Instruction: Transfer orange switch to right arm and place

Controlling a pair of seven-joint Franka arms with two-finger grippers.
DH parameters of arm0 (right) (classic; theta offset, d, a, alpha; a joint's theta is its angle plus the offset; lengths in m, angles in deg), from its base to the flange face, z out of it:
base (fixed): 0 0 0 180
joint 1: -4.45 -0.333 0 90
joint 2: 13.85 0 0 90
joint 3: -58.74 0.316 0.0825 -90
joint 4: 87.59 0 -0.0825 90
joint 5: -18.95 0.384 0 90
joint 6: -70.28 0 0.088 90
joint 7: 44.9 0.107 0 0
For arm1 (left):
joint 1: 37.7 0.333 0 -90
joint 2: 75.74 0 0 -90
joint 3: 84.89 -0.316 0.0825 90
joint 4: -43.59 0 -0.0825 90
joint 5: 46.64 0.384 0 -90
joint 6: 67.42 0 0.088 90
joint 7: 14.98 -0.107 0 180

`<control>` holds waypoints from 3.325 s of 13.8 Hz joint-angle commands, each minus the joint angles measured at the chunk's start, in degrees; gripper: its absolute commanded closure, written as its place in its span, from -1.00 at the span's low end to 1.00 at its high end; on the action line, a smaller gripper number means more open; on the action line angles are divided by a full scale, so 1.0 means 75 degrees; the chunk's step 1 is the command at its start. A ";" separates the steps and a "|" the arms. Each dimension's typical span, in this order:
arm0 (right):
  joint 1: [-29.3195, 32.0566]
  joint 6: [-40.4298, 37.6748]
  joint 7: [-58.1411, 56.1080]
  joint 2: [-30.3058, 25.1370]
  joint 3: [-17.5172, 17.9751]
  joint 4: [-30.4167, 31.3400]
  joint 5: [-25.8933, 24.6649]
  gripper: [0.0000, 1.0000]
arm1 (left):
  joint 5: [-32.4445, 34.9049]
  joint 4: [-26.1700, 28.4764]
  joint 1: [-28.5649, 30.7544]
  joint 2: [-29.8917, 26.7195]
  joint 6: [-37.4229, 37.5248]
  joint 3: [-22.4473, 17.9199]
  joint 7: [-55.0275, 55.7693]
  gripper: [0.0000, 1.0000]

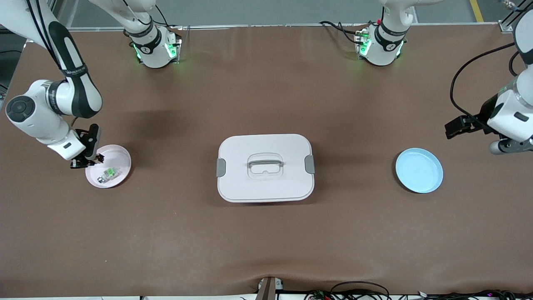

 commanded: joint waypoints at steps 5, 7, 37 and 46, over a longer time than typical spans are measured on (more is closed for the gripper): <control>0.0378 0.0890 -0.0095 0.0410 -0.0004 0.0473 -0.0489 0.70 | -0.0501 0.0423 -0.0110 -0.0869 0.0216 -0.0302 -0.0409 -1.00; 0.0449 0.1310 -0.0095 0.0563 -0.0004 0.0637 -0.0560 0.70 | -0.0513 0.0422 -0.0110 -0.0904 0.0264 -0.0267 -0.0421 -1.00; -0.0277 -0.1872 0.3404 -0.2131 0.0078 0.0076 -0.0466 -1.00 | -0.0314 0.1336 -0.0075 -0.1948 0.0265 -0.0032 -0.1183 -1.00; -0.0688 -0.4077 0.9157 -0.2308 0.0090 -0.1400 -0.0431 -1.00 | -0.0337 0.1313 -0.0063 -0.1842 0.0182 -0.0032 -0.1171 -1.00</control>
